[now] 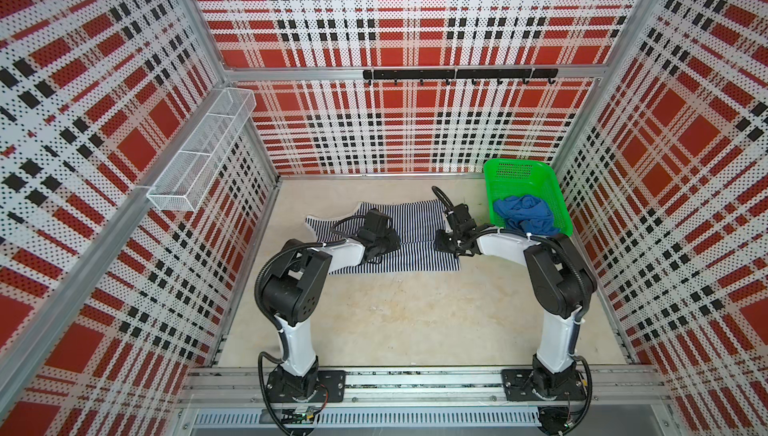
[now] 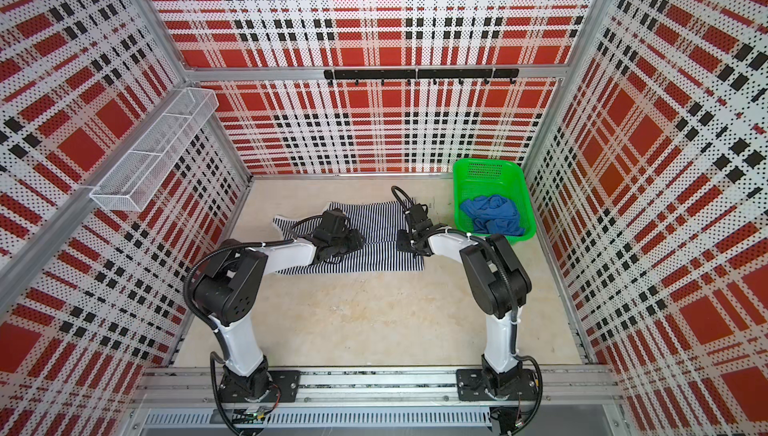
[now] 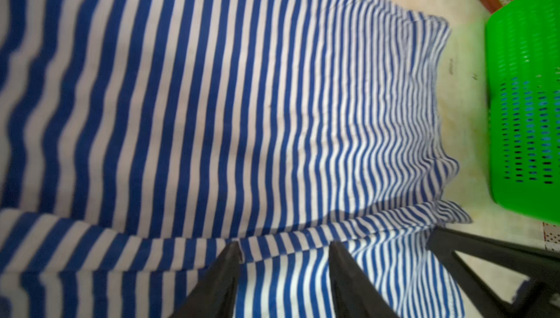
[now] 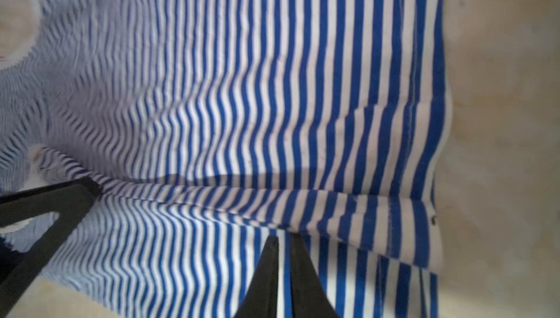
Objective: Fold and stack the tank tops
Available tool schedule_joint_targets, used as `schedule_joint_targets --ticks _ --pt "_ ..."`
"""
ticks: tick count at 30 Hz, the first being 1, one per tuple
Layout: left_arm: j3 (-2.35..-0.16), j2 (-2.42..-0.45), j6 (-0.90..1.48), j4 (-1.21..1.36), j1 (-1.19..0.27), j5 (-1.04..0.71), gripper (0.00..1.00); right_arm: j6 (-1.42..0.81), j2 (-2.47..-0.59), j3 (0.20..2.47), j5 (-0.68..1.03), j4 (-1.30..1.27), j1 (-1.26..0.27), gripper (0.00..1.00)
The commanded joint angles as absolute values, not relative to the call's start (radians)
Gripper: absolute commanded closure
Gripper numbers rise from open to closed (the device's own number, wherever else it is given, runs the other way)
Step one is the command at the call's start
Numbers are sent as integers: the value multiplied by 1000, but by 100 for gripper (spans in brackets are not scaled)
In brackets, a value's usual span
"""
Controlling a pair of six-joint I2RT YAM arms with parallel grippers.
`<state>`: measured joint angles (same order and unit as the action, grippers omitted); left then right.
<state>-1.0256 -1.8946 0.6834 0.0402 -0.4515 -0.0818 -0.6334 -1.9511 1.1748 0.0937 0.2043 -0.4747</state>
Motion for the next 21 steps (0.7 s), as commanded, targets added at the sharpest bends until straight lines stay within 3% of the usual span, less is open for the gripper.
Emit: schedule_joint_targets --ticks 1,8,14,17,21 --pt "-973 -1910 712 81 -461 -97 49 -689 -1951 1103 80 153 -467 88" --pt "-722 -1805 790 115 -525 -152 48 -745 -1797 843 73 214 -485 87" --pt "-530 -1546 902 23 -606 -202 46 -768 -1564 673 132 345 -517 84" --pt "-654 -1451 802 -159 -573 -153 41 -677 -1499 767 129 450 -514 79" --pt "-943 -1487 545 -332 -432 -72 39 -485 -1521 993 70 521 -465 74"
